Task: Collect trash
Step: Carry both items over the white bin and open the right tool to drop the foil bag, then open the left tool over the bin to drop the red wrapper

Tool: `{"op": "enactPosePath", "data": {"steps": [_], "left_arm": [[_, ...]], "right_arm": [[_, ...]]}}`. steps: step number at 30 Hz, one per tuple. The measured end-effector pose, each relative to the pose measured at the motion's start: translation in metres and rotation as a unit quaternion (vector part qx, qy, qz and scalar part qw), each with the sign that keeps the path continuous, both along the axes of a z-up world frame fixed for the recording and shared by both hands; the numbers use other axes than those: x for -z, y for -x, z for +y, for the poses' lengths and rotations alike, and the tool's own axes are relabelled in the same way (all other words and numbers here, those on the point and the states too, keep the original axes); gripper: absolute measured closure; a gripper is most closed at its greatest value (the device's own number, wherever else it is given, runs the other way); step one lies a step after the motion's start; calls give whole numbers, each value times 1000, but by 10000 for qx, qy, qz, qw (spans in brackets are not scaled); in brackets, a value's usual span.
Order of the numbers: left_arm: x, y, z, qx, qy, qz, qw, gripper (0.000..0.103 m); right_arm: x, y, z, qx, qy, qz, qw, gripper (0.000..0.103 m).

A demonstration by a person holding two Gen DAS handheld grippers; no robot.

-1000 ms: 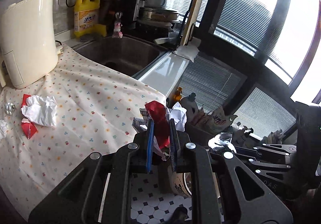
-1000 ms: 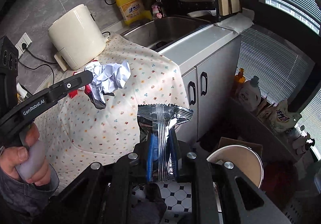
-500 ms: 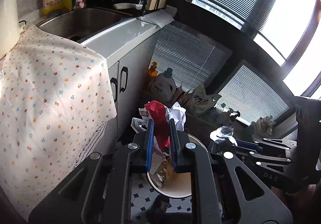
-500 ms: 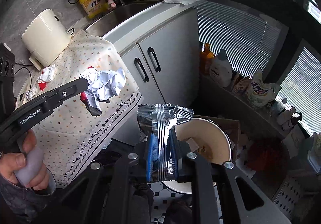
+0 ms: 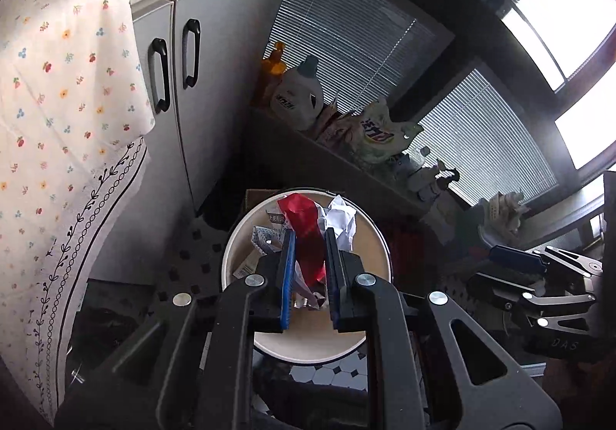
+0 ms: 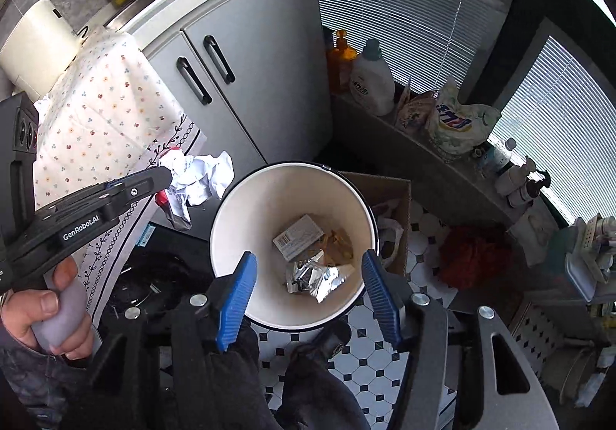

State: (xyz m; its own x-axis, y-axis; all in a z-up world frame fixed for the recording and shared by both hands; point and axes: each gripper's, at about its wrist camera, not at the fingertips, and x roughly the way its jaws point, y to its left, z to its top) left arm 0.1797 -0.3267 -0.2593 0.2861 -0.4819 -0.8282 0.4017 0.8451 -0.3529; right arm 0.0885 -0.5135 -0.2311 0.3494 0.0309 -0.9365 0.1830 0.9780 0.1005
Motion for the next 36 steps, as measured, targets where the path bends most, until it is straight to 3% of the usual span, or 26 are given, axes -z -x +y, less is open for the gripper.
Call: {"op": "enactPosePath", "data": {"steps": [6,7,8,10,14,23,26,36], "left_arm": [[16,3,-24,285,6,235,9993,85],[16,3,-27,344,18,271,9990,76],[15,4,-29,388,-2,253,9989,59],[5,8,-30,435,-86,12,9990,40],[-19,11,-23,537,-105,-222,9983,28],[-74,11,18,221,-139,-637,9976,12],[-93,11,34,73,-123,-800,9967,10],[-150,10,102,-596,-127,-1460,9874,6]], "right_arm": [[-6,13,-15,172,46,-45,9998,44],[-7,13,-17,201,48,-62,9998,43],[-9,14,-17,226,40,-72,9997,42],[-12,15,-17,238,20,-67,9997,38],[-29,16,-14,209,57,-243,9995,20],[-74,-2,4,112,2,-898,9959,12],[-93,-6,16,77,49,-1254,9921,8],[-147,-26,80,-158,245,-2276,9733,8]]}}
